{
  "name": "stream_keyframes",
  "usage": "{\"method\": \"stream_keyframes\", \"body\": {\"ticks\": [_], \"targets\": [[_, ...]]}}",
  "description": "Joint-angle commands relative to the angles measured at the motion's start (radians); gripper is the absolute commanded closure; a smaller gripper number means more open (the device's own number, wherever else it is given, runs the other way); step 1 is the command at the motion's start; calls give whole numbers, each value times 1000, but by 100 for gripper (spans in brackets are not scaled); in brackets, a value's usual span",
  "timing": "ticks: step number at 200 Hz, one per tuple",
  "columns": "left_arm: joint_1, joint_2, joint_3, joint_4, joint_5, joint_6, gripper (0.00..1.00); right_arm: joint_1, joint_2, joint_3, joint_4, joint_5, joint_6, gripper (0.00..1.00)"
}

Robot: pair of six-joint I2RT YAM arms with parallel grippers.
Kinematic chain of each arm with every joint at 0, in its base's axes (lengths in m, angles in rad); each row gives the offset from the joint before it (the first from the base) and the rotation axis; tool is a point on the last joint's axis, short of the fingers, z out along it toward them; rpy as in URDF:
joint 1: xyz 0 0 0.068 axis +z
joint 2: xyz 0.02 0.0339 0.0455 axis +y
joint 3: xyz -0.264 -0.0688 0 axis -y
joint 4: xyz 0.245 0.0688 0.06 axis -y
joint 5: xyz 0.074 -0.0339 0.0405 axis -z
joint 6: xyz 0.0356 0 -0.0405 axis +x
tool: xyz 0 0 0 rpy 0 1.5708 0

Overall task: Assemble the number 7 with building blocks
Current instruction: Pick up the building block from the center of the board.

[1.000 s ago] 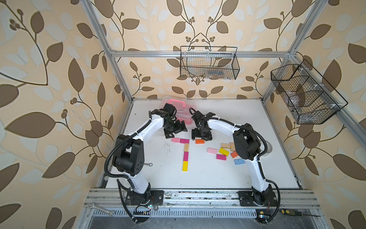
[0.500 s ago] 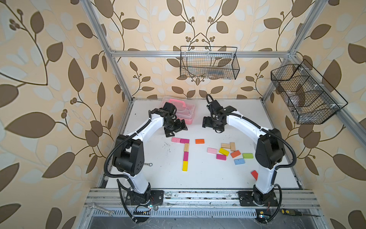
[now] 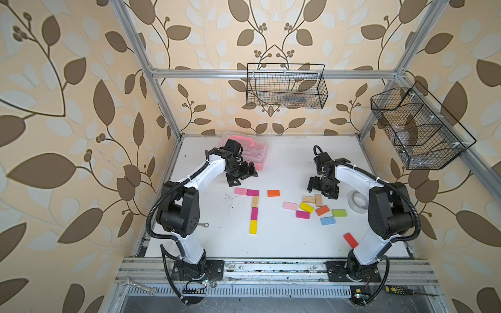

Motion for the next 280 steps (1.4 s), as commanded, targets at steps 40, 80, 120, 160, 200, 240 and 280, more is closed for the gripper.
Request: {"method": "stream_keyframes", "body": {"ticks": [40,80,120,160,200,240,280], "targets": [[2,6,44,8,27,-12,3,69,9,25,3,-6,-33,11],[2,3,33,8,30,-11,3,130,50,63,14,-59,-25,13],[2,-9,31,-8,24,3,3,130,69,39,39,-73,-7,14],[2,-24,18,-10,19,5,3,102,79,-8,55,-72,-20,15],[2,-33,5,-5,13,0,3,118,116,-6,75,-89,-24,16],[2,-38,3,-2,8,-8,3,131,133,4,78,-79,-20,18],[2,-37,-9,12,8,-19,3,146,136,25,54,-30,-31,22]]}}
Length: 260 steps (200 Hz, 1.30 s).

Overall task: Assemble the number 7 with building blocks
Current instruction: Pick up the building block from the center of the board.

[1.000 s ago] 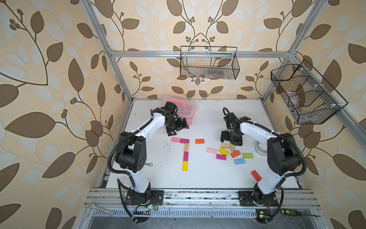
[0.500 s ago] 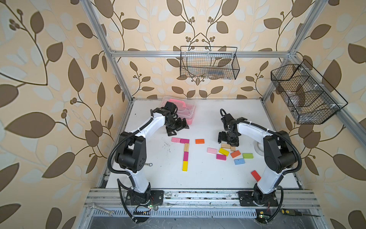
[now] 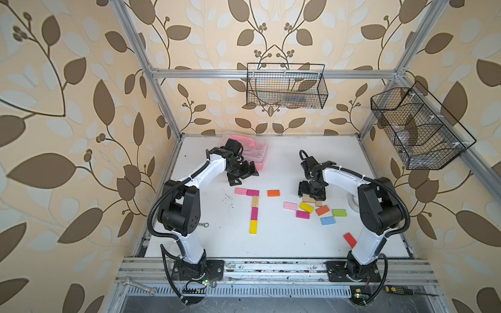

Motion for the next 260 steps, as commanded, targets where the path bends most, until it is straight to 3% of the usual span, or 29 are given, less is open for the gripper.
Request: {"method": "stream_keyframes", "body": {"ticks": [1,102,155,260], "targets": [[2,-45,-18,2,-2,-16,3,19,52,8,1,10,-10,22],[2,-55,-42,19,6,-26,3,62,101,62,-17,47,2,28],[2,-62,-43,13,3,-21,3,72,80,94,-2,31,12,42],[2,-118,-87,9,-15,-19,3,149,187,291,7,-89,7,43]]}}
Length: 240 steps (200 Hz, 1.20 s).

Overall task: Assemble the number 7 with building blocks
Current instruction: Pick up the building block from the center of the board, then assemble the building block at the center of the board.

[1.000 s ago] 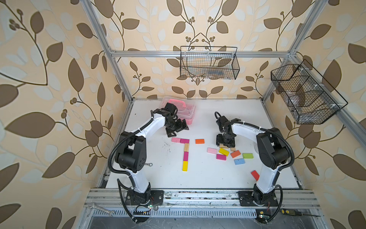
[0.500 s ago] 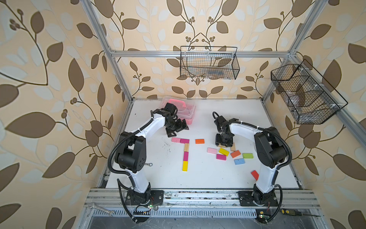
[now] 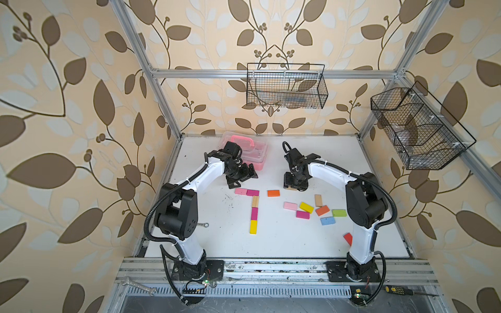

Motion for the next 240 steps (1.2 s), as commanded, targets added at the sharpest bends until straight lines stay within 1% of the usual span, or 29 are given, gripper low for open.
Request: {"method": "stream_keyframes", "body": {"ticks": [1,72,126,149,174,216,232,240], "targets": [[2,-64,-16,-17,-13,-5,3,15,45,24,-11,-32,-1,43],[3,-99,-42,-30,-26,1,3,17,56,-15,3,-27,-11,41],[3,-95,-37,-27,-25,0,3,11,56,-25,-3,-26,-11,30],[3,-91,-36,-25,-23,-1,3,-2,47,-43,3,-35,-4,23],[3,-87,-31,-24,-23,-2,3,-16,39,-59,18,-44,1,22],[3,-82,-25,-23,-23,-3,3,-21,35,-63,39,-99,12,23],[3,-85,-31,-23,-22,-6,3,-29,17,-79,47,-117,25,22],[3,-86,-33,-22,-23,-8,3,-38,2,-94,57,-129,36,20]]}}
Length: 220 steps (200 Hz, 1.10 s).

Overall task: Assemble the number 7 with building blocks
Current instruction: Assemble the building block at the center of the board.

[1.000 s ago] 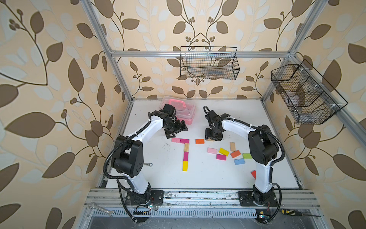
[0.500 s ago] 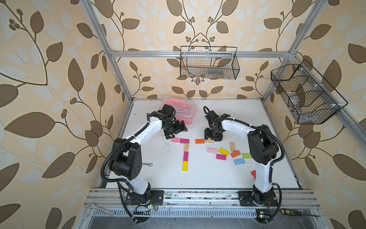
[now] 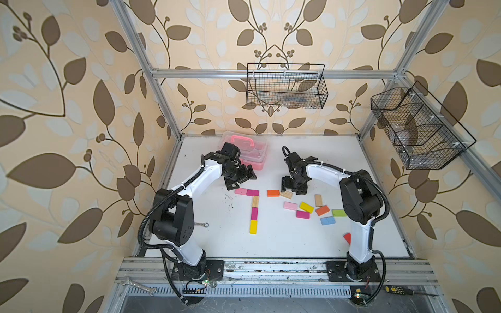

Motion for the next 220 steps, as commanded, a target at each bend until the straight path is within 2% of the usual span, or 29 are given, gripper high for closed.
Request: {"method": "stream_keyframes", "body": {"ticks": [1,38,82,220], "targets": [[3,-24,4,-10,-17,-7,3,-16,-42,-45,15,-50,32,19],[3,-23,7,-10,-17,-8,3,-84,-111,-159,101,-207,128,0],[3,-22,5,-5,-15,-11,3,-93,-149,-234,173,-320,222,0],[3,-45,-28,4,-23,-20,3,-85,-73,-200,234,-314,279,0]]}}
